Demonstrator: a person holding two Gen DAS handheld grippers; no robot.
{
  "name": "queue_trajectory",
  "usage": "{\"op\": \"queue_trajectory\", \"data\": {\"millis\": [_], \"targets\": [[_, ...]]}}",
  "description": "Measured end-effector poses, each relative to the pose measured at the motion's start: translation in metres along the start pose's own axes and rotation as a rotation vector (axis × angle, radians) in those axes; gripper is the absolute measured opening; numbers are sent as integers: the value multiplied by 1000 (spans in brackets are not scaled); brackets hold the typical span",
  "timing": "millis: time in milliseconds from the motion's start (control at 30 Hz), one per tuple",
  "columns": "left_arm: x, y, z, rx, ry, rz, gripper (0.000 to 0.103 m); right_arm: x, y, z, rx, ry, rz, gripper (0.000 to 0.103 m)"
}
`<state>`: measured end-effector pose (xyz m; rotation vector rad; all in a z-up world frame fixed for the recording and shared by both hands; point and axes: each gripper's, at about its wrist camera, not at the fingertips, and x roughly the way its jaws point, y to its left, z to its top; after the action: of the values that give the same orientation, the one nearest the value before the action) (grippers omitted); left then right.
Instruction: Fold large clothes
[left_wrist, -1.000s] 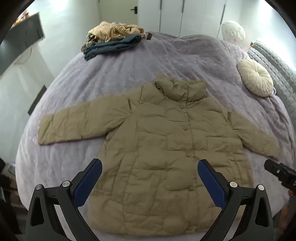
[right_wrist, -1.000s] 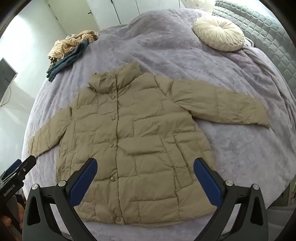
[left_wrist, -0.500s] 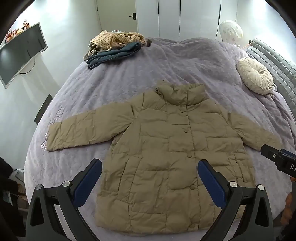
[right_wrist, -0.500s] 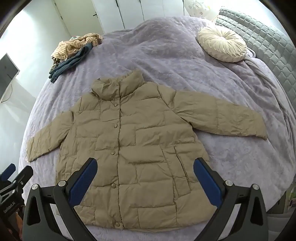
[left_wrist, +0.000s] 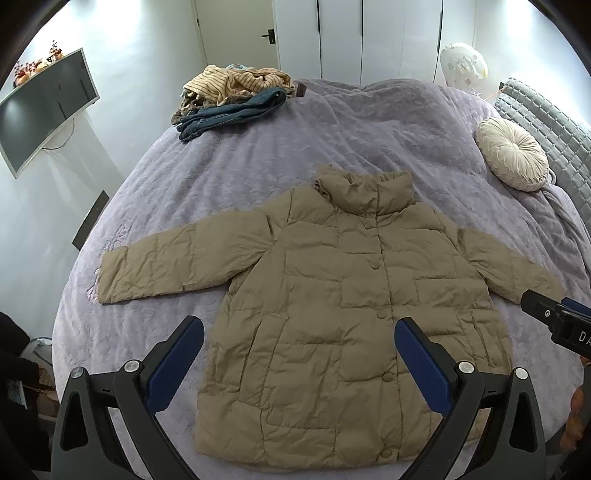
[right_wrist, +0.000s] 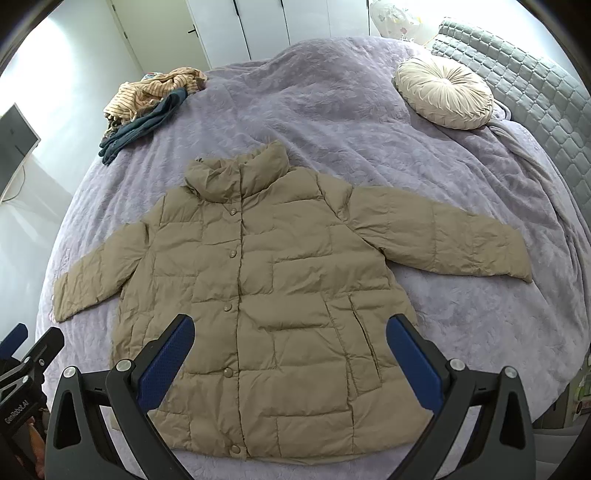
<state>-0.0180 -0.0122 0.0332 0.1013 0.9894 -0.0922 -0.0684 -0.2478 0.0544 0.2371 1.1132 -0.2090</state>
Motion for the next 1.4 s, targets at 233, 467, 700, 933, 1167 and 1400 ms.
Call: {"op": "queue_trajectory", "data": {"millis": [233,467,700,933,1167,1400], "targets": [[0,-1,1,-1,0,3,103,0,0,0,-4,-2,-2,103],[1,-1,2,-2,2,9,103,1,1,0,-2,1,-1,103],[2,-1,3,0,3,8,103,1,1,0,-2,1,0,103],[7,0,3,-6,16,10,103,1,0,2,1,6,0,103],[8,-1,4,-6,17,16,103,3,-1,1,3,9,2,103],[9,-1,4,-8,19,12,103,3,-1,2,1,11,0,103]]}}
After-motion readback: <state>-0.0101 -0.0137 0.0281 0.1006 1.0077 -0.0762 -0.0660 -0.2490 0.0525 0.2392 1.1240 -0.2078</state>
